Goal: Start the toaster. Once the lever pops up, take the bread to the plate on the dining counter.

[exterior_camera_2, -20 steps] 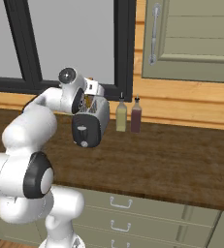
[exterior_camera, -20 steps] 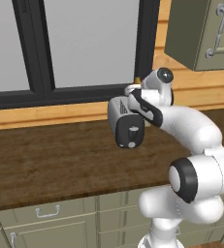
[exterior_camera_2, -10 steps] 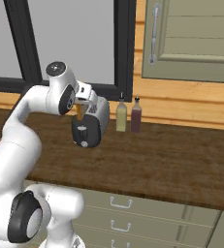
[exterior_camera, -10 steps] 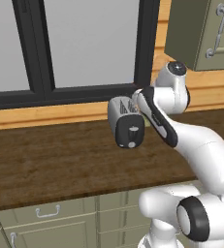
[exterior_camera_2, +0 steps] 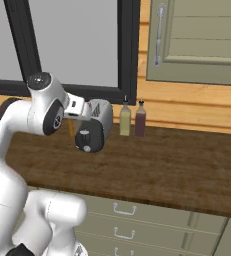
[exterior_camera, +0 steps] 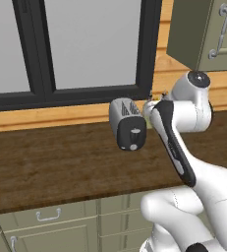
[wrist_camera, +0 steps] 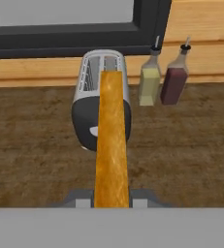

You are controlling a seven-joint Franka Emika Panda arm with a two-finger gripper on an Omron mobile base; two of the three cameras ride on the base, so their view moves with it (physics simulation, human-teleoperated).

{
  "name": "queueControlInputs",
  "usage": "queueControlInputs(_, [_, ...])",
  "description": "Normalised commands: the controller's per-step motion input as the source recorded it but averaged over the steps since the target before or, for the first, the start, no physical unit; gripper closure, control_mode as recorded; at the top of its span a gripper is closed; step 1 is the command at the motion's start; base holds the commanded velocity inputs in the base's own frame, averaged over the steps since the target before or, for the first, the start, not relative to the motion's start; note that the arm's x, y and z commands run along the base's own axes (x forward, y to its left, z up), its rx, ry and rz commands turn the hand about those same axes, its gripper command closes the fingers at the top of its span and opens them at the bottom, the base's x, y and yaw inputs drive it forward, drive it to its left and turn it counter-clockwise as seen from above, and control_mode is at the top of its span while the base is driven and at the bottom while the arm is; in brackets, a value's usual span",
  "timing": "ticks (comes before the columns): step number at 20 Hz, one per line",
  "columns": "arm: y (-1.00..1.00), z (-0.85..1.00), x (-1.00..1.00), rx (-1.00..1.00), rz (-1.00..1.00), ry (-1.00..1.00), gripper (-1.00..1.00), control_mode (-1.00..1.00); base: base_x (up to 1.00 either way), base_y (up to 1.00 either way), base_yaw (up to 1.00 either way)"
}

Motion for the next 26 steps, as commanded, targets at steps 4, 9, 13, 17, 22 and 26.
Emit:
queueControlInputs(4, [0.00,0.29,-0.59,0.00,0.00,-0.04,1.00,-1.00,0.00,0.00,0.00])
queueControlInputs(9, [0.00,0.35,-0.46,0.00,0.00,0.01,1.00,-1.00,0.00,0.00,0.00])
queueControlInputs(13, [0.00,0.22,-0.41,0.00,0.00,0.00,1.00,-1.00,0.00,0.00,0.00])
queueControlInputs(17, [0.00,0.10,-0.47,0.00,0.00,0.00,1.00,-1.00,0.00,0.00,0.00])
queueControlInputs(22, [0.00,0.08,-0.41,0.00,0.00,0.00,1.00,-1.00,0.00,0.00,0.00])
queueControlInputs(26, [0.00,0.01,-0.27,0.00,0.00,0.00,1.00,-1.00,0.00,0.00,0.00])
